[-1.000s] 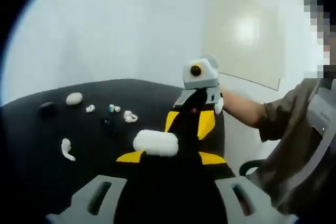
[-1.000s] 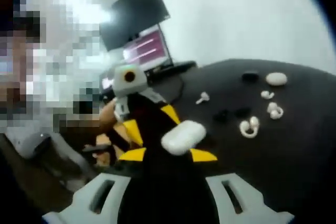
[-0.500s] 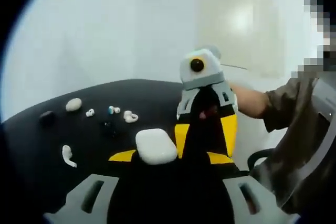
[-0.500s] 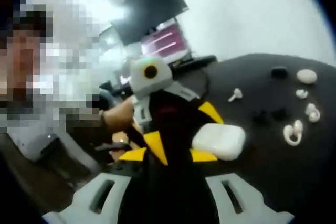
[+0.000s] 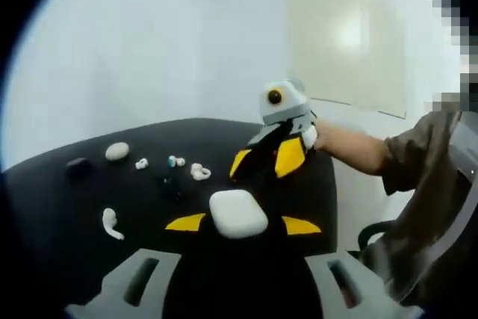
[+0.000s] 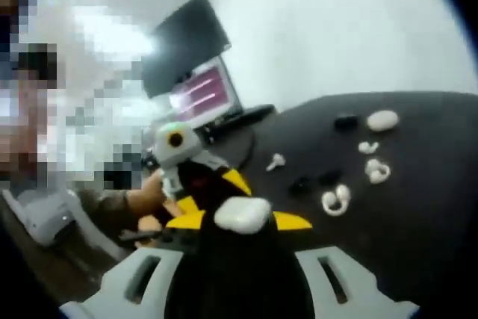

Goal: Pick up three earphones and place each one into its charging case using tactile feedback, ensure that each earphone is properly inserted and securely positioned inside the case.

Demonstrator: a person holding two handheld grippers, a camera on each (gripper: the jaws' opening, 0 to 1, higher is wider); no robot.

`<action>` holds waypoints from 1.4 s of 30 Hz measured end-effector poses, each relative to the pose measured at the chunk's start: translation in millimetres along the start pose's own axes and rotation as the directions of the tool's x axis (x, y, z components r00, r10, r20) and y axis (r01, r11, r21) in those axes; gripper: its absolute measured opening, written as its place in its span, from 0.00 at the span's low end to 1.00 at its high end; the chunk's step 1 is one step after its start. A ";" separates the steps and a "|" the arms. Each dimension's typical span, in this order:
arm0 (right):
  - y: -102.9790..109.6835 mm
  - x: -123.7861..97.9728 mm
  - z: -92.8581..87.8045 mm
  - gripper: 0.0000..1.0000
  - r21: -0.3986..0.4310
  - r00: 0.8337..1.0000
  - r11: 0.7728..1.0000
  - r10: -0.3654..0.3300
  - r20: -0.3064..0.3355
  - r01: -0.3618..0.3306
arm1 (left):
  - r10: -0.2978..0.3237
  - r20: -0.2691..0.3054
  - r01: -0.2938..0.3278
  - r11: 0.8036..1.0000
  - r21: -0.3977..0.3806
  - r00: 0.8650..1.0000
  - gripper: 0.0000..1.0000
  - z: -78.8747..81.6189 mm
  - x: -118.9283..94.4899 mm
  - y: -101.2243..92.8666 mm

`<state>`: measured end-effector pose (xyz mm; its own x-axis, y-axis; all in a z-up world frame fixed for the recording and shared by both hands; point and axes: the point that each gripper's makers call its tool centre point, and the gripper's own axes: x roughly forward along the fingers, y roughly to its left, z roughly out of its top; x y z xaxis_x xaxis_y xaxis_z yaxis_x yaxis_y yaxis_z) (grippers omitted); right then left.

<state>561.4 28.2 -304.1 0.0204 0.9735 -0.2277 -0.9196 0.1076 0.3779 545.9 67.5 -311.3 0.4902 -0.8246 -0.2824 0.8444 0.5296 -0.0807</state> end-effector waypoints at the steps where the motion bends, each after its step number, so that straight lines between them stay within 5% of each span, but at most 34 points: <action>1: -2.2 0.9 -5.6 0.35 -0.008 1.000 1.000 -0.010 -0.020 0.010 | 0.000 -0.010 0.000 1.000 -0.001 1.000 0.35 -0.7 0.7 0.0; 3: -0.7 0.8 -3.6 0.34 -0.080 1.000 0.997 -0.024 -0.012 0.023 | -0.004 -0.018 0.004 1.000 -0.001 1.000 0.35 0.2 0.4 -0.5; 9: 4.2 3.0 -6.0 0.35 -0.076 1.000 0.997 -0.006 -0.016 0.005 | -0.004 -0.044 0.003 0.999 -0.035 0.999 0.33 1.6 5.3 2.2; 12: 8.5 3.6 -7.8 0.36 -0.100 1.000 0.995 0.017 -0.025 -0.019 | 0.030 -0.081 -0.025 0.998 0.057 0.996 0.31 -3.2 5.2 6.1; 19: 31.2 3.0 -11.3 0.37 -0.155 0.992 0.980 0.118 -0.036 -0.123 | 0.032 -0.115 -0.027 0.999 0.047 0.993 0.26 -0.9 -2.6 15.5; 23: 35.1 2.4 -12.1 0.37 -0.177 0.990 0.974 0.137 -0.038 -0.142 | 0.041 -0.062 -0.042 0.999 -0.015 0.997 0.25 8.7 -11.5 28.1; 27: 32.1 -0.8 -7.5 0.37 -0.163 0.991 0.977 0.136 -0.008 -0.136 | -0.051 -0.012 0.050 0.993 -0.106 0.999 0.28 20.6 -11.9 20.1; 36: 29.4 -4.7 -1.6 0.37 -0.184 0.992 0.976 0.122 0.036 -0.113 | -0.131 -0.161 0.068 0.935 -0.348 0.978 0.28 2.3 4.5 24.0; 42: 23.7 -8.3 5.0 0.37 -0.168 0.990 0.980 0.118 0.074 -0.104 | -0.149 -0.160 0.093 0.945 -0.315 0.976 0.26 -0.8 8.8 18.9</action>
<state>541.4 23.7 -288.8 -0.0591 0.9916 -0.1146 -0.9695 -0.0297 0.2433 566.1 70.4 -316.1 0.3175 -0.8520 -0.4162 0.7753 0.4860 -0.4034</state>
